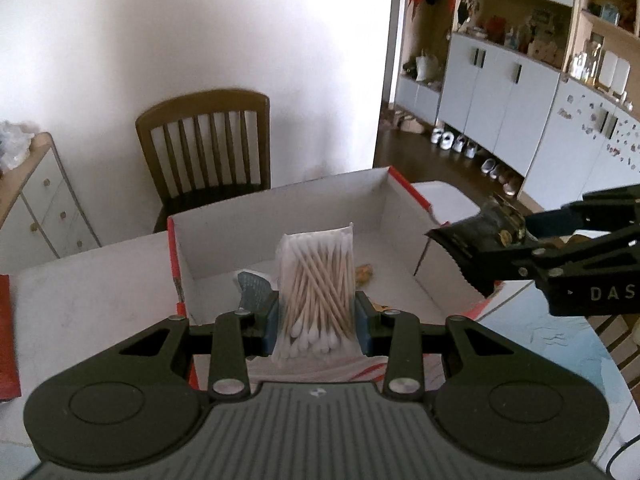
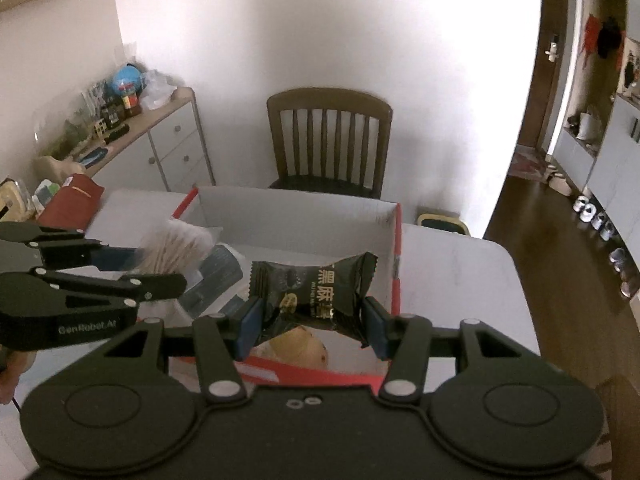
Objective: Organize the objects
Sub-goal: 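Lift and carry the swab bag and black snack packet over the red box with both grippers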
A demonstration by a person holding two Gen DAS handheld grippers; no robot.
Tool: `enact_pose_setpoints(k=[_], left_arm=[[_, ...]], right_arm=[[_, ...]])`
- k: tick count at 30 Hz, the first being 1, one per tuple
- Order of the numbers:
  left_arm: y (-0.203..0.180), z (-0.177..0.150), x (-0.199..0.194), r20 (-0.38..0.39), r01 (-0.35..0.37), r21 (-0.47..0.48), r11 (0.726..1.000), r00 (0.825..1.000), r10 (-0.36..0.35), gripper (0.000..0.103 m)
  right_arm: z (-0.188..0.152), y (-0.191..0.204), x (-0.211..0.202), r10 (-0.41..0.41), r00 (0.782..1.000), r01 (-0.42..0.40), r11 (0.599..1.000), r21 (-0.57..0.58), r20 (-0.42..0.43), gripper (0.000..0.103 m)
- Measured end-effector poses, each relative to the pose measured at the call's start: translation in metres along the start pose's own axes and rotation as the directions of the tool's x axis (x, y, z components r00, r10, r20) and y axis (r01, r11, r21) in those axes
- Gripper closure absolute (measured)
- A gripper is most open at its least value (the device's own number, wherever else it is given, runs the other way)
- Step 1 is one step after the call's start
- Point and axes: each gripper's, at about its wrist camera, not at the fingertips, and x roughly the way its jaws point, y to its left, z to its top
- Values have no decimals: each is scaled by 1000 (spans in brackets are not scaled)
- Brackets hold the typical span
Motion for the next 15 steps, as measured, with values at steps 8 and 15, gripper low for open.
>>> enact_pose_setpoints(k=[8,15], left_arm=[[1,5,47,-76,-45,24,999,996,47,67],[-2,3,76,-137,-49,45,998,989,55,67]], right_arm=[[13,-13,45,-12,998,13,1000,14,-61,50],[22,-11,80,-26,994,23,999,-22,-107,50]])
